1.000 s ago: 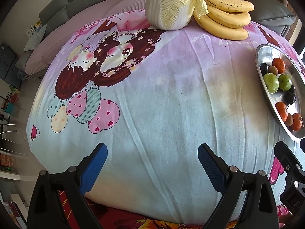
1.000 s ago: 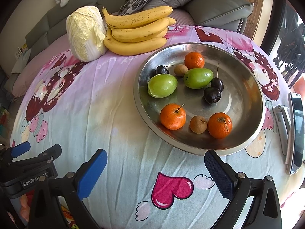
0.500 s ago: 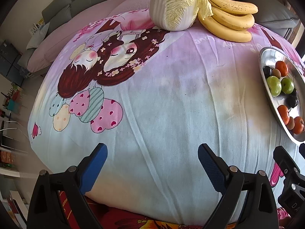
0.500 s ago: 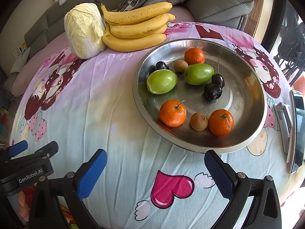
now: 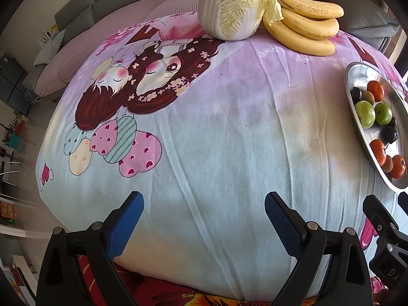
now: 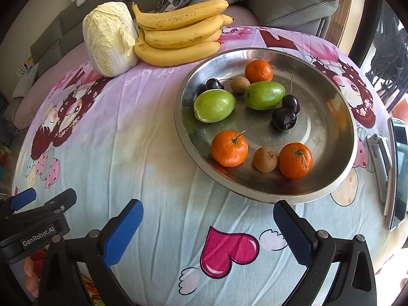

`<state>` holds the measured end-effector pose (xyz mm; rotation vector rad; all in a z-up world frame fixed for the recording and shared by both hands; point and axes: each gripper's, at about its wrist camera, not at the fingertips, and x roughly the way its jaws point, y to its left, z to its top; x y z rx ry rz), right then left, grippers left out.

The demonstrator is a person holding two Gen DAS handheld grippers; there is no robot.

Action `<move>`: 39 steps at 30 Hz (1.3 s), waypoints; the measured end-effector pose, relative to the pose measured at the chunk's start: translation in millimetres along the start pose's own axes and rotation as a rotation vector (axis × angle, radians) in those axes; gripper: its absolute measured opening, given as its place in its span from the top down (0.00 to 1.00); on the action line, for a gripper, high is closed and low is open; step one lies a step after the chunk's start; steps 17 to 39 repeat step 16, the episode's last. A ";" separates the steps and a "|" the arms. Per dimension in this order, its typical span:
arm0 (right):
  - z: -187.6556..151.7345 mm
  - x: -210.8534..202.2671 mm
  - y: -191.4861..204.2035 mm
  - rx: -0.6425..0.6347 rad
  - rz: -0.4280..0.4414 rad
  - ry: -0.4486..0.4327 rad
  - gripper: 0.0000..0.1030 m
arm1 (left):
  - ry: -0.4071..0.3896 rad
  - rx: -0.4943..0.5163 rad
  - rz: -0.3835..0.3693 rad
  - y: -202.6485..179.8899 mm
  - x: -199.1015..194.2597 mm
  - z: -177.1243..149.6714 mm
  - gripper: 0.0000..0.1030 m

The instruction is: Organize fruits

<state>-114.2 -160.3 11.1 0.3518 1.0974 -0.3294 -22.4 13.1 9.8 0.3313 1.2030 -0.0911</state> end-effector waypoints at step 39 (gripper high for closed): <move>0.1 1.9 0.4 -0.003 -0.003 0.005 0.00 | -0.020 0.007 0.022 -2.3 -3.8 -1.2 0.07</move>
